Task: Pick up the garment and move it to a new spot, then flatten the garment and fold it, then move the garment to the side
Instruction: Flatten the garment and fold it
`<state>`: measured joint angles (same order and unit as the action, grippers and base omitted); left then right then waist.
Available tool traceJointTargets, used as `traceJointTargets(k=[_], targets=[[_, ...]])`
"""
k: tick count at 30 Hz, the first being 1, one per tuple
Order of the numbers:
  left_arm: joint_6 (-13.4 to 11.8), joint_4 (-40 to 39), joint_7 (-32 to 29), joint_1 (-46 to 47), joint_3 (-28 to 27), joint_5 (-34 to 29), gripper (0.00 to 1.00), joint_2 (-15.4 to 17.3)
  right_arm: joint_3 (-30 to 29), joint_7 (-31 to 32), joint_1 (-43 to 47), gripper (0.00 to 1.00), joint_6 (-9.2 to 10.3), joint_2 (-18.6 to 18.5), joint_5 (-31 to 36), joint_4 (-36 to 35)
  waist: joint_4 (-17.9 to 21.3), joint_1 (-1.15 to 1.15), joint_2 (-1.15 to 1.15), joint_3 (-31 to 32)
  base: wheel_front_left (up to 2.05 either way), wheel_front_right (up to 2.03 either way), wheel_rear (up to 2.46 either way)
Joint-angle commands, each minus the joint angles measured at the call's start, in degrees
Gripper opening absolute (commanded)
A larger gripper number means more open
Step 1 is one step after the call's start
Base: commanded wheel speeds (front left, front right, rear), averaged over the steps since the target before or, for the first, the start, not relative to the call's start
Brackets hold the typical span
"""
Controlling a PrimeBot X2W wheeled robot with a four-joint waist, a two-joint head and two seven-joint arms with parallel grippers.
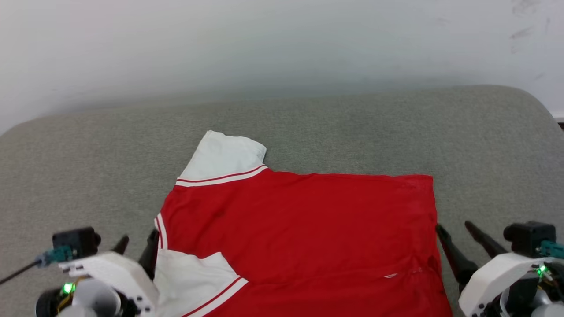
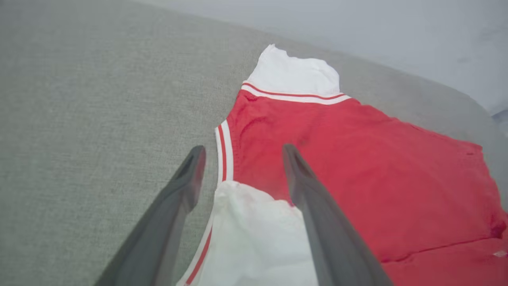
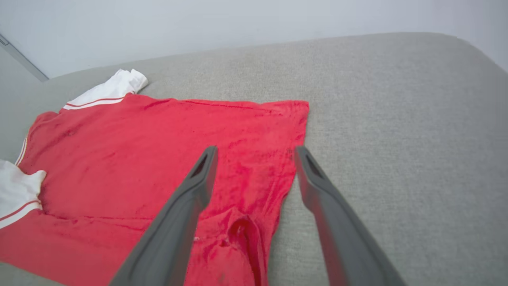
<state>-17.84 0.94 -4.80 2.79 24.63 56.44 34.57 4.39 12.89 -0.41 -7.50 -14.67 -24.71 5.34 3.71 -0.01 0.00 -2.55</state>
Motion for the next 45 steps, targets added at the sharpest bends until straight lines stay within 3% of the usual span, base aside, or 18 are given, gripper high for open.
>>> traceJointTargets(k=[1,10,15,23,32,37,38,40,45], targets=[[0.24,0.22,1.3,3.09,-0.16,-1.48,1.0,-0.18,-0.32,-2.35,-1.4,1.0,0.02,0.25,1.45,-0.48,1.26,0.01,0.0,-0.94,0.0,0.0,0.0],[3.07,4.43,-0.17,21.4,0.29,-5.93,1.0,-0.27,0.51,-10.37,-8.85,1.0,0.02,2.51,5.0,-4.98,6.82,0.01,0.0,-10.8,0.0,0.0,0.0],[6.46,8.75,-7.4,31.7,0.98,-5.25,1.0,1.89,1.28,-11.95,-12.48,1.0,0.02,3.79,5.23,-6.03,9.97,0.01,0.0,-17.21,0.0,0.0,0.0],[10.26,15.95,-25.24,44.38,2.63,-2.07,1.0,6.7,2.48,-13.69,-15.63,1.0,0.02,5.74,4.3,-4.78,13.61,0.01,0.0,-23.56,0.0,0.0,0.0],[9.2,22.45,-39.21,51.68,5.08,-2.78,1.0,11.74,5.04,-15.64,-17.77,1.0,0.02,6.84,2.53,-2.38,17.49,0.01,0.0,-28.5,0.0,0.0,0.0],[8.37,25.4,-44.47,50.26,6.89,-1.84,1.0,11.72,5.89,-16.02,-18.41,1.0,0.02,6.61,1.17,-0.77,18.43,0.01,0.0,-29.54,0.0,0.0,0.0],[8.12,25.93,-45.76,49.55,7.26,-1.27,0.79,11.12,6.01,-15.95,-18.55,1.0,0.02,6.53,0.62,-0.37,18.51,0.01,0.0,-29.62,0.0,0.0,0.0],[7.52,26.59,-47.25,48.16,7.83,-0.24,0.0,9.9,6.2,-15.63,-18.86,1.0,0.02,6.08,-0.18,0.27,18.53,0.01,0.0,-29.71,0.0,0.0,0.0],[6.76,27.09,-44.83,47.27,7.24,0.2,0.0,8.08,6.75,-13.8,-20.26,1.0,0.02,4.16,-4.15,1.4,17.43,0.01,0.0,-28.96,0.0,0.0,0.0]])
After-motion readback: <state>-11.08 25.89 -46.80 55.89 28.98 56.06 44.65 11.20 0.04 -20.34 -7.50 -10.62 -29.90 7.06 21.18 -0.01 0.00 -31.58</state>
